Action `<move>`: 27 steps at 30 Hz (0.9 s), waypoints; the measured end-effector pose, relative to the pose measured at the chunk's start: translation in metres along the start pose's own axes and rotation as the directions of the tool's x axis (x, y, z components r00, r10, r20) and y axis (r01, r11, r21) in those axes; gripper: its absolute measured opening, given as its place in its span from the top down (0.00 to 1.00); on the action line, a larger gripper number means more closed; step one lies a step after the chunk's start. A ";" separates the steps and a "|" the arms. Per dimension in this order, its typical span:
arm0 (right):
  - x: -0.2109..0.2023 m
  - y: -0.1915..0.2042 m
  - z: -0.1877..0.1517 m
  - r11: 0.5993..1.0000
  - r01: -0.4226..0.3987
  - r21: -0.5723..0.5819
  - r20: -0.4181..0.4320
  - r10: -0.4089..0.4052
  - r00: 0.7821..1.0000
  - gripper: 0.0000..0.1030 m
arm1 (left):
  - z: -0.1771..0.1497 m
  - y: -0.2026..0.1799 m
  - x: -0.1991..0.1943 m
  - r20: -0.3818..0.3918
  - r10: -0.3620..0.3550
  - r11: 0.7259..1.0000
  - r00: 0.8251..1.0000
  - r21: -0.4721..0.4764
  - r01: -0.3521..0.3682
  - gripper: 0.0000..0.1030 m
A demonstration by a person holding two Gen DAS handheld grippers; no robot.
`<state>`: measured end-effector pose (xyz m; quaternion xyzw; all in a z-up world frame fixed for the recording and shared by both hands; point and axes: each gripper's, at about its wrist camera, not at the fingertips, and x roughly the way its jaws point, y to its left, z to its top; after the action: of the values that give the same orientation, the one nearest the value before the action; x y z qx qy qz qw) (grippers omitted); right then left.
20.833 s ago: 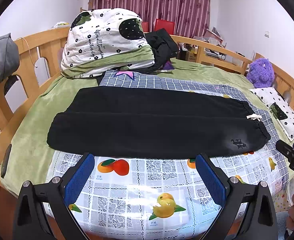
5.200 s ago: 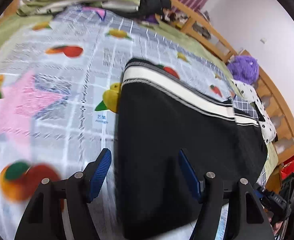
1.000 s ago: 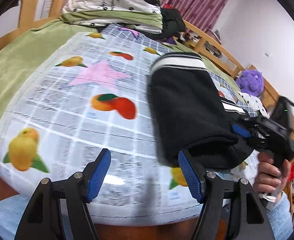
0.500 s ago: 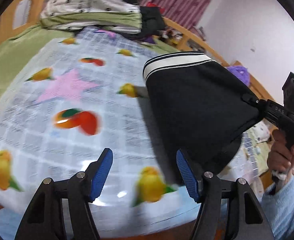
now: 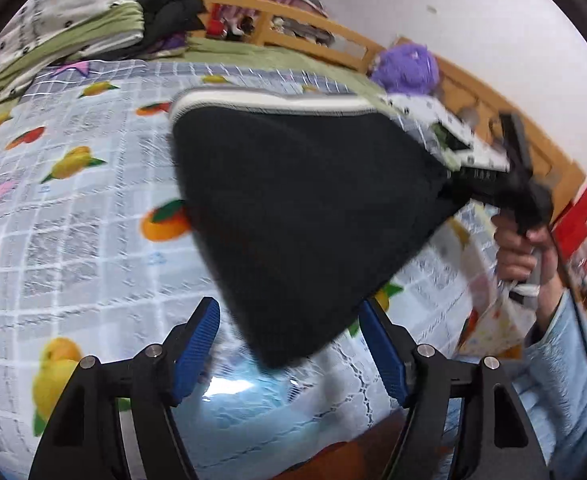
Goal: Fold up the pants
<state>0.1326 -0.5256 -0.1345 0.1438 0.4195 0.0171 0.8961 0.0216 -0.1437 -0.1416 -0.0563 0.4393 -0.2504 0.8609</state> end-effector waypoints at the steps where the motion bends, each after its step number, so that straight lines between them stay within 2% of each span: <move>1: 0.001 0.001 -0.002 1.000 0.002 -0.007 0.007 -0.002 1.000 0.82 | -0.003 -0.006 0.005 -0.021 -0.008 1.000 1.000 0.011 0.008 0.32; 3: 0.002 0.004 -0.002 1.000 0.012 -0.021 0.017 -0.011 1.000 0.81 | -0.005 -0.013 0.012 -0.030 0.021 1.000 0.999 0.021 -0.021 0.31; 5: 0.000 0.006 -0.001 0.999 0.019 -0.031 0.017 -0.019 1.000 0.81 | -0.004 -0.017 0.025 -0.034 0.137 0.990 0.990 0.049 -0.135 0.31; 7: 0.002 0.004 -0.003 1.000 0.010 -0.009 0.013 -0.010 1.000 0.80 | -0.002 -0.016 0.037 -0.049 0.190 0.981 0.981 0.060 -0.187 0.32; 8: 0.000 0.006 -0.006 1.000 0.002 0.007 0.012 -0.002 1.000 0.80 | -0.001 -0.011 0.040 -0.056 0.178 0.984 0.982 0.039 -0.176 0.45; 10: -0.001 0.002 -0.008 0.999 -0.019 0.045 0.003 0.019 1.000 0.81 | 0.006 0.002 0.036 -0.027 0.111 0.993 0.994 -0.029 -0.111 0.62; 11: -0.001 0.002 -0.007 0.998 -0.029 0.058 -0.010 0.030 1.000 0.81 | 0.010 0.010 0.031 -0.010 0.078 0.995 0.997 -0.065 -0.078 0.69; 13: -0.005 0.004 -0.007 0.993 -0.064 0.103 -0.014 0.066 0.998 0.82 | 0.016 0.022 0.024 0.025 0.066 0.995 0.997 -0.076 -0.064 0.75; 15: -0.007 0.011 -0.009 0.986 -0.096 0.133 -0.007 0.098 0.995 0.82 | 0.020 0.034 0.016 0.067 0.094 0.993 0.993 -0.082 -0.089 0.76; 18: -0.013 0.038 -0.017 0.985 -0.118 0.122 0.001 0.119 0.993 0.83 | 0.026 0.068 -0.001 0.096 0.075 0.988 0.993 -0.141 -0.061 0.77; 21: -0.024 0.077 -0.030 0.979 -0.178 0.100 0.007 0.178 0.984 0.83 | 0.020 0.106 -0.028 0.123 0.083 0.979 0.989 -0.195 -0.058 0.78; 24: -0.034 0.111 -0.051 0.971 -0.226 0.083 -0.007 0.227 0.974 0.83 | 0.012 0.138 -0.051 0.136 0.077 0.978 0.988 -0.202 -0.049 0.78; 27: -0.035 0.144 -0.086 0.981 -0.192 0.004 -0.034 0.192 0.981 0.83 | -0.002 0.163 -0.066 0.114 0.056 0.982 0.992 -0.188 -0.034 0.78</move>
<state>0.0576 -0.3723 -0.1210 0.1834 0.4191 0.1057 0.8829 0.0496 0.0304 -0.1465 -0.1409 0.4098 -0.1849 0.8820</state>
